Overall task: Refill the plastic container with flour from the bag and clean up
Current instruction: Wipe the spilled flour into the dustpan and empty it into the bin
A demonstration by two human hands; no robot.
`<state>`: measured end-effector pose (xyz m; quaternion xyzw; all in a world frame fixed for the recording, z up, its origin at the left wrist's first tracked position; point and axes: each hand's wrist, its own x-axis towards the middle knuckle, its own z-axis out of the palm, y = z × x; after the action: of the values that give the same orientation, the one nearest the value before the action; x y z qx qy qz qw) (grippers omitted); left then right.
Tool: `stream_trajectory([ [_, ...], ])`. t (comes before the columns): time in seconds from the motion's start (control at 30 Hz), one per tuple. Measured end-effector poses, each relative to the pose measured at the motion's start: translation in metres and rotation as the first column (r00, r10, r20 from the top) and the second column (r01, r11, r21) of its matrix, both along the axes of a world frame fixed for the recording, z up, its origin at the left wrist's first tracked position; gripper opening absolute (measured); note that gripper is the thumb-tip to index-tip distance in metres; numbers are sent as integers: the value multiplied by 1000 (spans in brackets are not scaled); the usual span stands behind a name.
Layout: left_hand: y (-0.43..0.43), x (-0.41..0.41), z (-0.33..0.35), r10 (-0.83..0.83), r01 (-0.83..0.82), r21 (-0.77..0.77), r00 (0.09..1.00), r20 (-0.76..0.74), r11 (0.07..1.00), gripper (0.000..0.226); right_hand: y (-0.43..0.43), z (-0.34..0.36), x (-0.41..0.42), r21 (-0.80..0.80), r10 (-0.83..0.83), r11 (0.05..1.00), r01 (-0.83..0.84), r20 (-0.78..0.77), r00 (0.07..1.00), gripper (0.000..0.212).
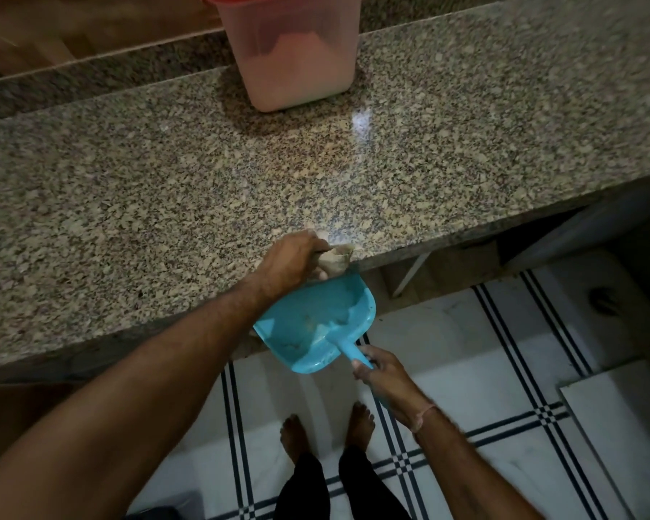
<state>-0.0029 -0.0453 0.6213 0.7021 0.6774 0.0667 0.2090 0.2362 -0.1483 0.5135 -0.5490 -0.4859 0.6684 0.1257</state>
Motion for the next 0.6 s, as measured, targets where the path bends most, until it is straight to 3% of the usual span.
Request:
stream_trajectory([
  [0.07,4,-1,2,34,-38,-61,997,-67,997,18,-2,1,1,-2,-5,1000,5,7,1000,21],
  [0.13,6,0,1,96,-104,-85,991,-91,991,33,-2,2,1,-14,4,1000,-4,13,1000,21],
  [0.23,-3,7,-3,203,-204,-11,976,-80,979,23,2,6,1,-1,38,999,-38,38,999,20],
  [0.4,-39,17,-15,271,-269,142,963,6,953,8,10,12,-3,42,3,999,-4,33,999,22],
  [0.5,-68,26,-15,255,-255,137,967,14,957,6,12,13,-4,42,7,999,-8,32,999,23],
  [0.6,-69,17,-5,343,-364,209,931,128,908,9,13,12,-4,48,20,999,-21,35,999,19],
])
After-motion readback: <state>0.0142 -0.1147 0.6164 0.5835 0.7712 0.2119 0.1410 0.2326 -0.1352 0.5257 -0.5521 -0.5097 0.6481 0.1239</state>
